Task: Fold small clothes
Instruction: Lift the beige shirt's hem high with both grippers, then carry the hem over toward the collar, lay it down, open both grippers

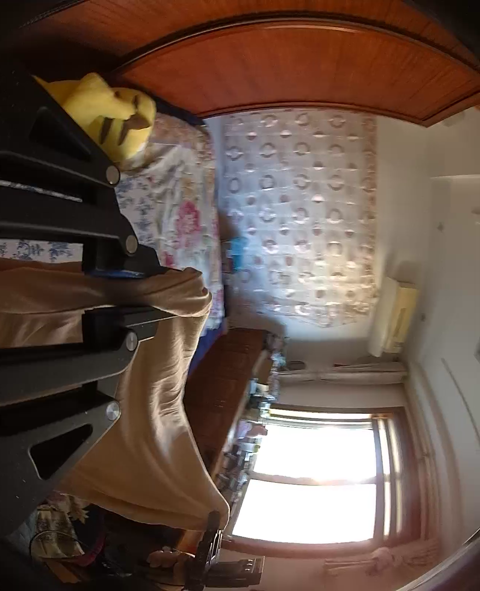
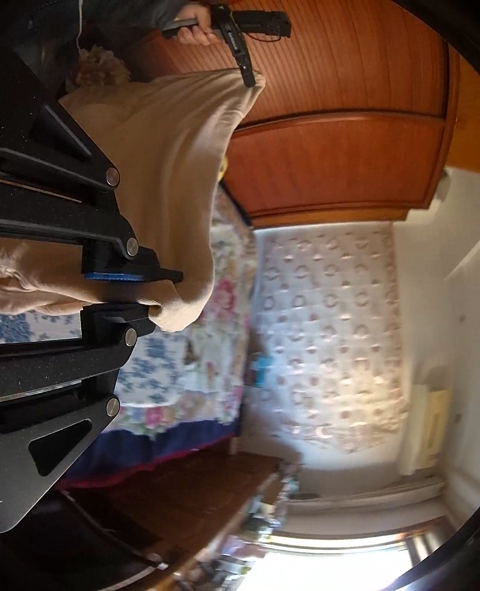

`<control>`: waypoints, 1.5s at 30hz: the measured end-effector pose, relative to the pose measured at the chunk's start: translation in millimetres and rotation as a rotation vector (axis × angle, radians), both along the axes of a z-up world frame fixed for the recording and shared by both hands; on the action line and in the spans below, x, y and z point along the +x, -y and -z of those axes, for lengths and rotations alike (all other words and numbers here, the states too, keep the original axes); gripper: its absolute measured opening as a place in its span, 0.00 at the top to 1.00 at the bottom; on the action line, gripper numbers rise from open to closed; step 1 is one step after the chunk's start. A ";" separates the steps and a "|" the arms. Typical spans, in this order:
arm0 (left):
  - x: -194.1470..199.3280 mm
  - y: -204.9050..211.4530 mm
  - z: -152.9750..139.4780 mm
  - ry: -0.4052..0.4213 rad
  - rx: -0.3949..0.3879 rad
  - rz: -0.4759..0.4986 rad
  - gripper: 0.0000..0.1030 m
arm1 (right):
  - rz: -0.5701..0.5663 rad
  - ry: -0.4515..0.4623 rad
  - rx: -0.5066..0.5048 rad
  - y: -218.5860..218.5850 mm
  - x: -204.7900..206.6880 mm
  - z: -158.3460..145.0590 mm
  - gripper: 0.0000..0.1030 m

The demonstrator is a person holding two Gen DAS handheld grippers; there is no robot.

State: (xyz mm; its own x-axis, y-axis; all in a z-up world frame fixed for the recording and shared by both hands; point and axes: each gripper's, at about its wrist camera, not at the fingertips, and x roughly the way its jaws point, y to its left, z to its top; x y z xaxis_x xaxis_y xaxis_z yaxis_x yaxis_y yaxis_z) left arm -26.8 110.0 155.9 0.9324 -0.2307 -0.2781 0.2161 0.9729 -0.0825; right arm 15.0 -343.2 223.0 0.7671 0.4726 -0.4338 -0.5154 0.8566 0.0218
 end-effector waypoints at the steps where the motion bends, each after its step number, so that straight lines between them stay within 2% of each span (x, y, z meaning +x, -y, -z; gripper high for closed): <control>1: -4.4 -0.7 -5.2 0.019 -0.002 0.000 0.92 | -0.006 0.019 0.002 -0.9 -5.4 -7.9 0.95; 8: -28.8 -9.9 -49.8 0.137 -0.012 -0.001 0.92 | -0.019 0.136 0.016 -1.8 -33.4 -61.0 0.95; 14: -38.8 -16.7 -87.7 0.220 0.010 -0.024 0.92 | -0.041 0.231 0.041 0.2 -49.4 -113.4 0.95; 22: -13.6 -20.2 -110.8 0.253 0.027 -0.083 0.92 | -0.038 0.311 0.044 -4.2 -41.4 -163.9 0.95; 27: 42.0 -28.2 -97.1 0.189 0.032 -0.122 0.92 | -0.013 0.294 0.004 -10.5 -2.9 -168.0 0.95; 29: 73.3 -30.7 -81.5 0.135 0.043 -0.138 0.91 | 0.001 0.256 -0.022 -14.1 27.5 -158.1 0.95; 32: 132.5 -32.5 -42.4 0.048 0.068 -0.154 0.90 | 0.030 0.188 -0.082 -23.3 84.6 -124.5 0.95; 37: 221.1 -23.9 23.8 -0.078 0.112 -0.168 0.90 | 0.067 0.055 -0.152 -38.5 181.3 -40.0 0.95; 42: 294.1 -13.8 79.8 -0.189 0.131 -0.160 0.90 | 0.084 -0.060 -0.182 -46.5 257.2 38.4 0.95; 45: 333.8 -13.7 113.1 -0.260 0.131 -0.153 0.90 | 0.086 -0.115 -0.201 -49.6 294.3 74.5 0.95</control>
State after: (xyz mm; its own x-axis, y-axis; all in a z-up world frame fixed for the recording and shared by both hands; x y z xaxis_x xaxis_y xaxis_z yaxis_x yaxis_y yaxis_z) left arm 307.1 123.8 42.7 0.8474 -0.0400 -0.5294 0.0547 0.9984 0.0120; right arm 309.3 -293.6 148.5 0.7410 0.3027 -0.5993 -0.4441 0.8904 -0.0994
